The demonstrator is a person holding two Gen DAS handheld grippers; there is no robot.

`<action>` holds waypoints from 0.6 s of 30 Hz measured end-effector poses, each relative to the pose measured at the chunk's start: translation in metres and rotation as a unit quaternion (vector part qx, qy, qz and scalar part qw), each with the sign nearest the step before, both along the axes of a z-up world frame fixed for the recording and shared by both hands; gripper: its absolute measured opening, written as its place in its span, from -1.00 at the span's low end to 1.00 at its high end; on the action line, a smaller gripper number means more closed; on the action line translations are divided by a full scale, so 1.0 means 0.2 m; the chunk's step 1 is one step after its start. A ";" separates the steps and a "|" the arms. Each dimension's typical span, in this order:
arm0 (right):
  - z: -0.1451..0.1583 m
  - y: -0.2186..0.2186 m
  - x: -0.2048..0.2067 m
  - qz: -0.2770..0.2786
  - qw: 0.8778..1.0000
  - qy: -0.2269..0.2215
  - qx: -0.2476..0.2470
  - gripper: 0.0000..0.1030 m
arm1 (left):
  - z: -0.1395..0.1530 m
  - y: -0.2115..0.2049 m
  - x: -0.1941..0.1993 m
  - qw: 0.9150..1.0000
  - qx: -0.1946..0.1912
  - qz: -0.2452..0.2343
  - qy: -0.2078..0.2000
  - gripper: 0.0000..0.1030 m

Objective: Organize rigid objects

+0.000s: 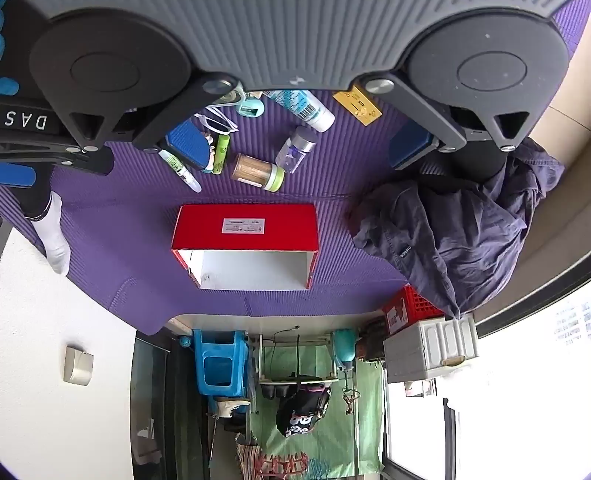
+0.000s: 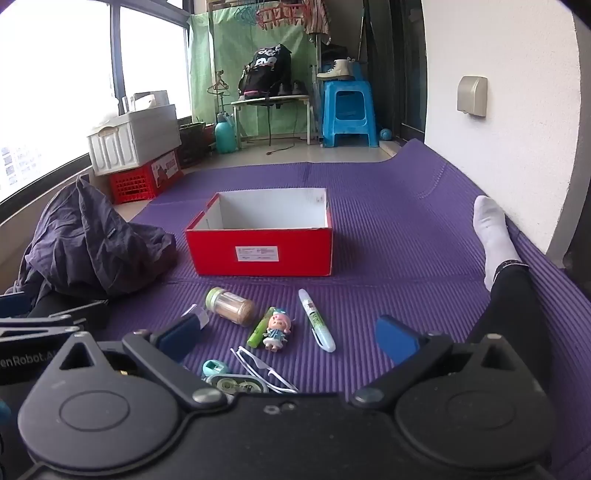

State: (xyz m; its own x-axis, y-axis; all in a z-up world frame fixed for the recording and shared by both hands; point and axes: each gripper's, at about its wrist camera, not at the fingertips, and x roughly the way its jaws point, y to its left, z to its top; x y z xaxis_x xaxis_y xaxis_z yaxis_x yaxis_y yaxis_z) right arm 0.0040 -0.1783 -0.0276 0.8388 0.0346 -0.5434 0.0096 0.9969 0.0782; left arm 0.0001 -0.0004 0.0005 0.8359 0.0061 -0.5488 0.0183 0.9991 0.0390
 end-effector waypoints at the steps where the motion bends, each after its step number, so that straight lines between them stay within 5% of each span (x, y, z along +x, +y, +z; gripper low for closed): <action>1: 0.00 0.00 0.00 0.000 1.000 0.000 0.000 0.97 | 0.00 0.00 0.00 1.000 0.001 0.001 -0.002 1.00; 18: -0.01 0.04 0.02 0.017 1.000 -0.004 0.000 0.97 | -0.06 -0.03 0.06 1.000 0.003 0.018 -0.008 1.00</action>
State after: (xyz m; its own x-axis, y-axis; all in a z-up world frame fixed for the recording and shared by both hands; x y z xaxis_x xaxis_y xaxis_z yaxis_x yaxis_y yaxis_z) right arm 0.0080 -0.1710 -0.0293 0.8410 0.0631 -0.5374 -0.0244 0.9966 0.0789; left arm 0.0127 -0.0066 -0.0117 0.8441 0.0399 -0.5348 -0.0186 0.9988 0.0453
